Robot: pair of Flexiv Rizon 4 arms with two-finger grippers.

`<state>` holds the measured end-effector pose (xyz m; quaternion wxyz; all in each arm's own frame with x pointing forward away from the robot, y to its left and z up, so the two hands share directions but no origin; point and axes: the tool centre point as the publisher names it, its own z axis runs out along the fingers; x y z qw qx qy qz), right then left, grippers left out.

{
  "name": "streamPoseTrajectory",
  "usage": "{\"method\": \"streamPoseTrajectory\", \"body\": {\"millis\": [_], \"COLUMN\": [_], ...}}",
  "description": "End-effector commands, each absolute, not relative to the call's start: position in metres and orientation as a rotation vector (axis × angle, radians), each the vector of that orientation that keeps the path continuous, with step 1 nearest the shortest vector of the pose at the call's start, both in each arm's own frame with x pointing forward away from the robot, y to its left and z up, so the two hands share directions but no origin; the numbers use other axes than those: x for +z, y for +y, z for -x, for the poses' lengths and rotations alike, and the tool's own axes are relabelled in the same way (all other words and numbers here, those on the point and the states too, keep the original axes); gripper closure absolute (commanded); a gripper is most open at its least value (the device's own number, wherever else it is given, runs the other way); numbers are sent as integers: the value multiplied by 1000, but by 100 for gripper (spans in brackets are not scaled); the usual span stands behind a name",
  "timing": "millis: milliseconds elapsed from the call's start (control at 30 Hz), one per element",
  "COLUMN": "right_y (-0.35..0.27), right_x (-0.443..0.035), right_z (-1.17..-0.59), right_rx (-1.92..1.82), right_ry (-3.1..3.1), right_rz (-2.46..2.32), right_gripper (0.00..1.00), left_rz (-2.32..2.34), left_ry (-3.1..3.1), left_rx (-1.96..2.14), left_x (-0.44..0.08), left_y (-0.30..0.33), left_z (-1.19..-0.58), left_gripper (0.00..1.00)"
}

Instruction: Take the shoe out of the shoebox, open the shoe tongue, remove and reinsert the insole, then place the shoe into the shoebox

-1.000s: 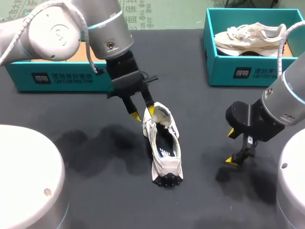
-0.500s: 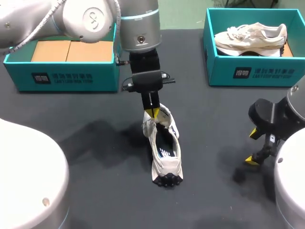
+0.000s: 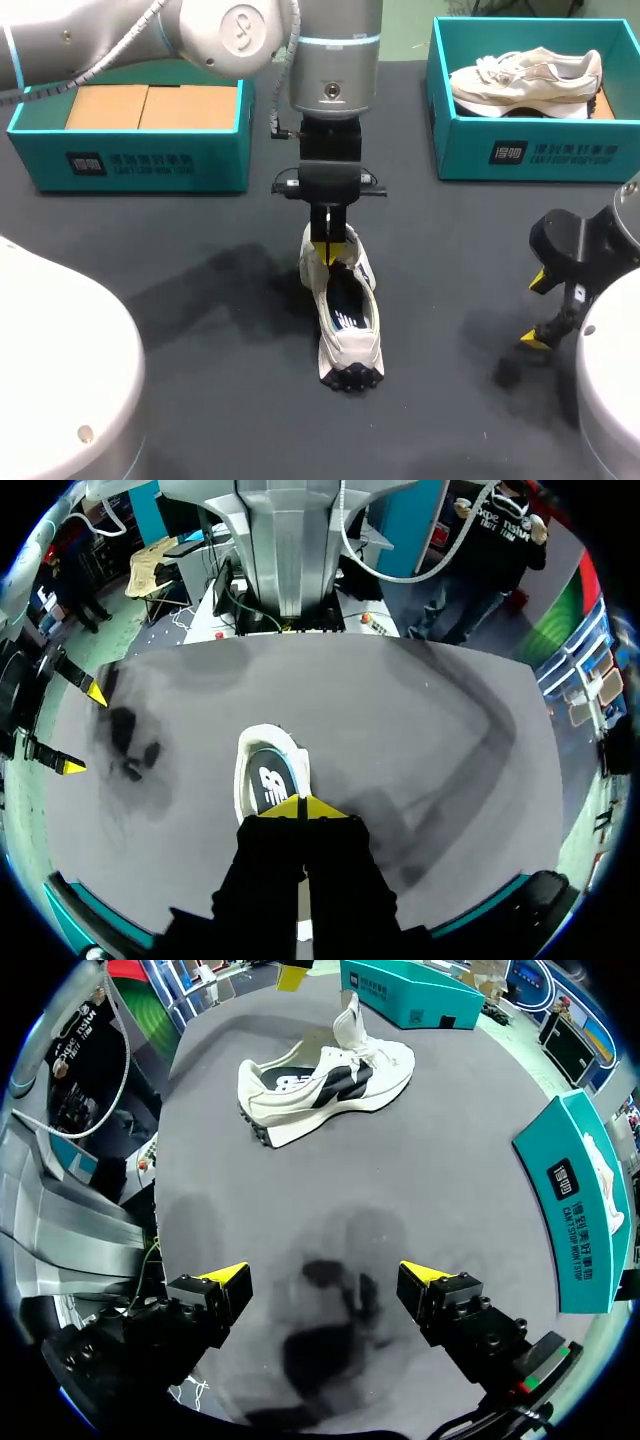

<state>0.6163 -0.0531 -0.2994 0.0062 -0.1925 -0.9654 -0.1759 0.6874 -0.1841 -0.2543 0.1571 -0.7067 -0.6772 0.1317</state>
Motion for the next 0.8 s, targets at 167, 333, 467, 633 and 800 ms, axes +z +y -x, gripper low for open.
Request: {"method": "streamPoseTrajectory", "body": {"millis": [167, 333, 467, 633, 800], "right_y": [-53, -53, -53, -53, -53], "right_x": [-300, -300, -300, -300, -300], "right_z": [-614, -614, -614, -614, -614], "right_rx": [-549, -549, -549, -549, -549], "right_ry": [-3025, -3025, -3025, -3025, -3025], "right_rz": [604, 604, 604, 604, 604], "right_gripper": [0, 0, 0, 0, 0], "left_rz": [2024, 2027, 2020, 2020, 2020], "left_ry": [-1929, -1906, -1944, -1944, -1944], "left_rx": [337, 361, 374, 374, 374], "left_x": [-259, -266, -280, -280, -280], "left_y": [-190, -192, -197, -197, -197], "left_z": [-682, -680, -673, -673, -673], "left_gripper": [100, 100, 100, 100, 100]}}
